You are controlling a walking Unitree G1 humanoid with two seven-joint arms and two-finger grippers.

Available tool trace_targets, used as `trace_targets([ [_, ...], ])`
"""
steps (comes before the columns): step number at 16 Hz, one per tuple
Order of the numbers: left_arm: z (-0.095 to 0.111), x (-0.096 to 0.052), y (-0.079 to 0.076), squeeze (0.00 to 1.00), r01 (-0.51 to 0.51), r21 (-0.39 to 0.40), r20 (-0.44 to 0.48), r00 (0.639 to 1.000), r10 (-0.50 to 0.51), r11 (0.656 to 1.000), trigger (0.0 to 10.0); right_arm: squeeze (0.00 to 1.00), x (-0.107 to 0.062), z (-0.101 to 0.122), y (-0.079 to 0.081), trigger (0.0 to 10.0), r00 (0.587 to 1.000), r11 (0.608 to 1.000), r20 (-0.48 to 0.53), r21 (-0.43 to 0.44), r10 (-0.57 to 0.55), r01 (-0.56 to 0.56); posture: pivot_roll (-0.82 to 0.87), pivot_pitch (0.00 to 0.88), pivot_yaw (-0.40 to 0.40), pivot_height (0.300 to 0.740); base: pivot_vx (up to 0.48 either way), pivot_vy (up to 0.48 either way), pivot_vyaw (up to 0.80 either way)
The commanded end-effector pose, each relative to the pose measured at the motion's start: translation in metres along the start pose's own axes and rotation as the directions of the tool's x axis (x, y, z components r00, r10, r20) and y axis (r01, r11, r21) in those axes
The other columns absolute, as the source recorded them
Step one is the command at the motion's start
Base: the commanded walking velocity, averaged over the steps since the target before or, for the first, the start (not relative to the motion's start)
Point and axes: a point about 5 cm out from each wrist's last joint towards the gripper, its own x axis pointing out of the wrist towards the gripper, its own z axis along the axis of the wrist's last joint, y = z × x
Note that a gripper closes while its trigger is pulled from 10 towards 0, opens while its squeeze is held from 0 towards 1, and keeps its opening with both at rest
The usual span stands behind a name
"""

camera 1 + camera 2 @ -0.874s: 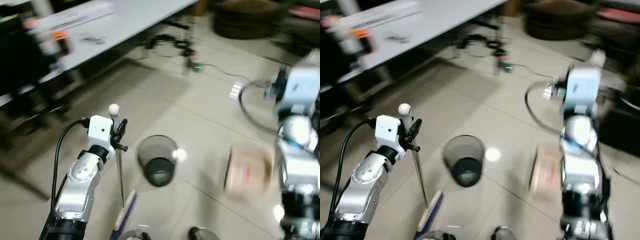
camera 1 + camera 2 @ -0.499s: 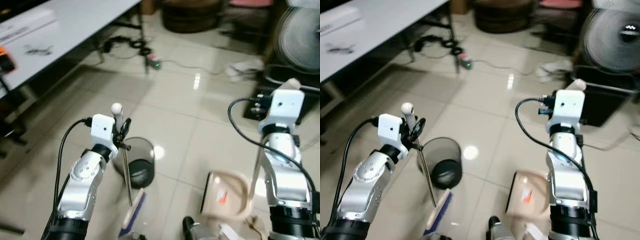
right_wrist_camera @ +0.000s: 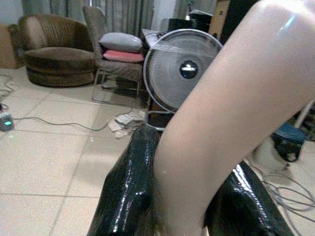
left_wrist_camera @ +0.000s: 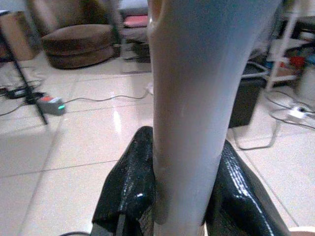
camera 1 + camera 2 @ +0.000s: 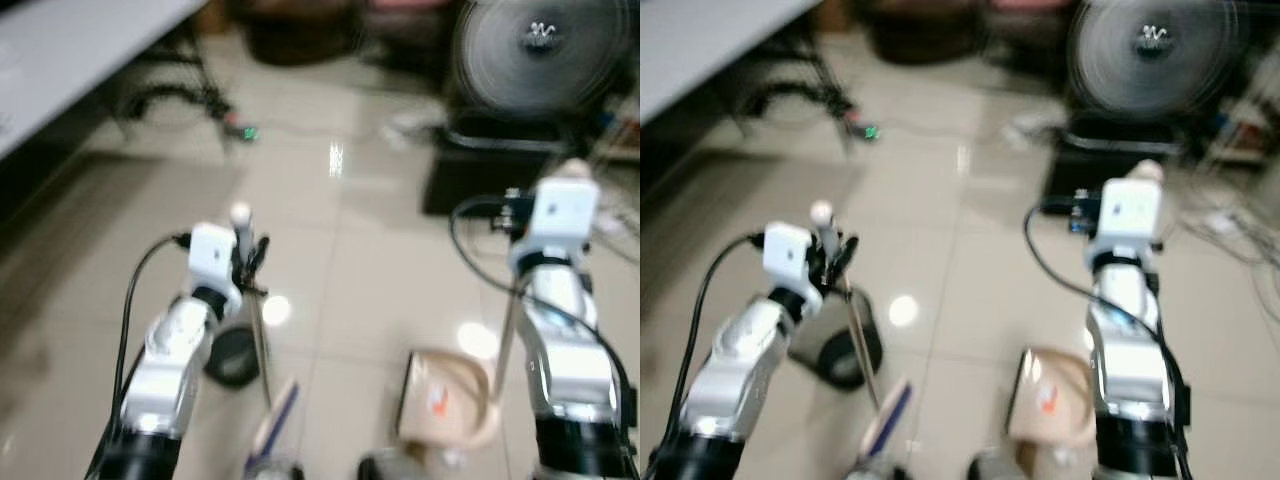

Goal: Sweep floor

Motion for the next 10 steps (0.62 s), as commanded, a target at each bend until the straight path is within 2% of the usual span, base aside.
trace_targets([
  [1,0.009,0.0,0.004,0.0,-0.001,0.021,0.028,1.0,0.0,1.0,10.0,0.0,-0.001,0.007,0.005,10.0,0.999,0.999,0.017,0.006,0.041,-0.041,-0.03,0.084,0.08,0.74,-0.27,0.0,0.0],
  [9,0.013,0.004,0.003,0.0,0.015,0.025,0.038,0.999,-0.016,1.0,10.0,0.0,-0.003,0.0,0.015,10.0,0.996,0.995,-0.019,0.034,0.09,-0.09,-0.03,0.06,0.088,0.74,-0.273,0.0,0.0],
  [10,0.015,0.005,0.004,0.0,0.021,0.036,0.042,0.999,-0.023,0.999,10.0,0.0,-0.005,0.001,0.017,10.0,0.996,0.995,-0.018,0.037,0.092,-0.091,-0.03,0.053,0.094,0.74,0.0,0.0,0.0],
])
